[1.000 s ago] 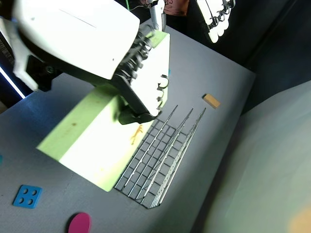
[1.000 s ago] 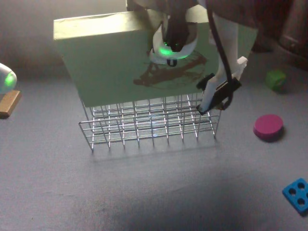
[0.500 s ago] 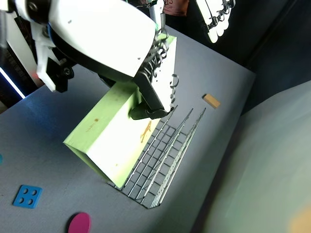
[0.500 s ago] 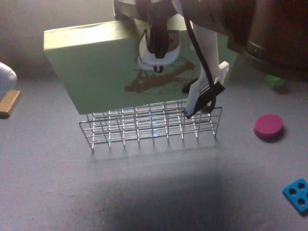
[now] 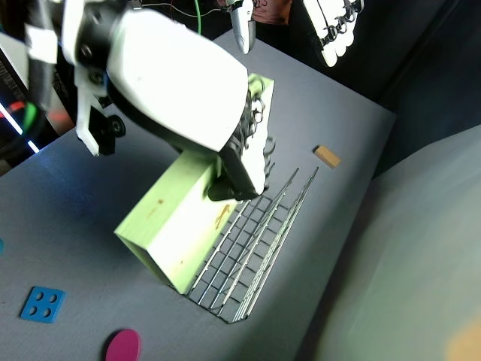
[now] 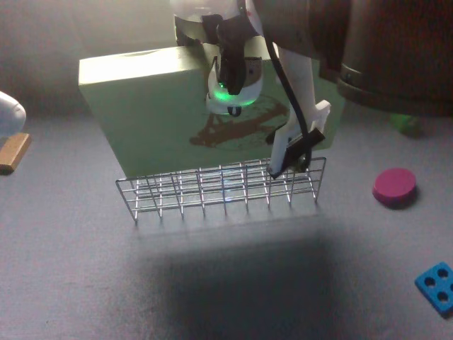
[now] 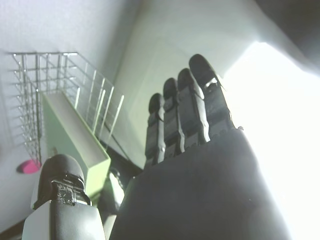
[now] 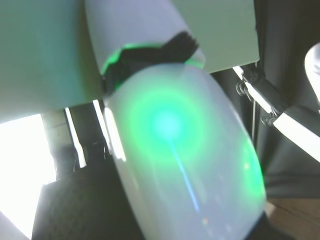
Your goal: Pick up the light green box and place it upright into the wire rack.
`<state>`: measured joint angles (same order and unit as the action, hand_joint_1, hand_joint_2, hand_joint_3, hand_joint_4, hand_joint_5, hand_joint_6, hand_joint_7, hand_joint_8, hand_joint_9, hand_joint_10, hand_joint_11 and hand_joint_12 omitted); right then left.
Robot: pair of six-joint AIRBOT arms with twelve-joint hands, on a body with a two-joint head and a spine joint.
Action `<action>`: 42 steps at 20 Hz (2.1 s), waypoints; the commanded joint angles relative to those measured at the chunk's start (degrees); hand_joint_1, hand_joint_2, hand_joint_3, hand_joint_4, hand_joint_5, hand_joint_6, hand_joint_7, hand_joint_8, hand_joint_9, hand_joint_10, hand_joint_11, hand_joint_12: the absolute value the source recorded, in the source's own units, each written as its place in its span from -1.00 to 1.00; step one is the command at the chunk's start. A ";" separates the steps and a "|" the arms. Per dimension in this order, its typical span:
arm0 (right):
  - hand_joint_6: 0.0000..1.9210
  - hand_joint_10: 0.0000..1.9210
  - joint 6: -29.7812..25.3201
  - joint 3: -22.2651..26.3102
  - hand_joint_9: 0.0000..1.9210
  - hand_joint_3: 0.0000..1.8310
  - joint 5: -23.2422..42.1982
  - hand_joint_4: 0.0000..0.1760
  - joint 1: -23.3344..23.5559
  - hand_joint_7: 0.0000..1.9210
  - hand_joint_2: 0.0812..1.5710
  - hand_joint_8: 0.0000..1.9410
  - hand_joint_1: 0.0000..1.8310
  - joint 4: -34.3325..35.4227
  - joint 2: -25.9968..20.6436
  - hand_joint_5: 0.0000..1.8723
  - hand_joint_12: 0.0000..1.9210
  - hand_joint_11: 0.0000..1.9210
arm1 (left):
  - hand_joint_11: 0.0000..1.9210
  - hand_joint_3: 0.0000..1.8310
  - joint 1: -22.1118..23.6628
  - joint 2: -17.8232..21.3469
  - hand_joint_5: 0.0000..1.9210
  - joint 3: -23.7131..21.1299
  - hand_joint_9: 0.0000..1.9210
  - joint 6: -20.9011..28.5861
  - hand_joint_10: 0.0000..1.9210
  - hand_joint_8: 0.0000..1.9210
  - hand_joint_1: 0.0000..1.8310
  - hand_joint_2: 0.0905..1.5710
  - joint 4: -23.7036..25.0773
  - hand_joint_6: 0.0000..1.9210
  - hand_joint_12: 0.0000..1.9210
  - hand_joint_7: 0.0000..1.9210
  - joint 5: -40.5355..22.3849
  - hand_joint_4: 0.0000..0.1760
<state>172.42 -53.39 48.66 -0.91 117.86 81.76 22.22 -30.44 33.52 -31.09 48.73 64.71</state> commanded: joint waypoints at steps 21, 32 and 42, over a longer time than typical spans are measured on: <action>0.10 0.33 0.02 -9.54 -0.21 -1.00 -6.62 -1.00 -4.56 0.00 0.46 0.28 0.34 -2.39 6.42 -0.11 0.70 -0.33 | -1.00 -1.00 0.79 0.03 -0.81 -0.37 -0.83 -0.64 -1.00 -1.00 -0.82 0.33 2.82 -1.00 -0.24 -0.79 -5.55 -1.00; 0.09 0.33 0.00 -11.66 -0.19 -1.00 -7.22 -1.00 -7.59 0.00 0.45 0.27 0.34 -1.44 7.67 -0.10 0.70 -0.28 | -1.00 -1.00 1.11 0.02 -0.79 -0.23 -0.83 -0.63 -1.00 -1.00 -0.82 0.33 2.65 -0.99 -0.24 -0.79 -4.98 -1.00; 0.20 0.25 -0.18 -11.82 -0.32 -1.00 -6.66 -1.00 -7.73 -0.07 0.49 0.31 0.30 1.15 7.51 -0.15 0.72 -0.44 | -1.00 -1.00 1.41 0.01 -0.80 -0.42 -0.82 -1.44 -1.00 -1.00 -0.85 0.34 2.15 -1.00 -0.24 -0.78 -4.63 -1.00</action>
<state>172.20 -65.12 43.88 -8.88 121.82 89.23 22.81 -30.44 33.50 -32.18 46.85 63.64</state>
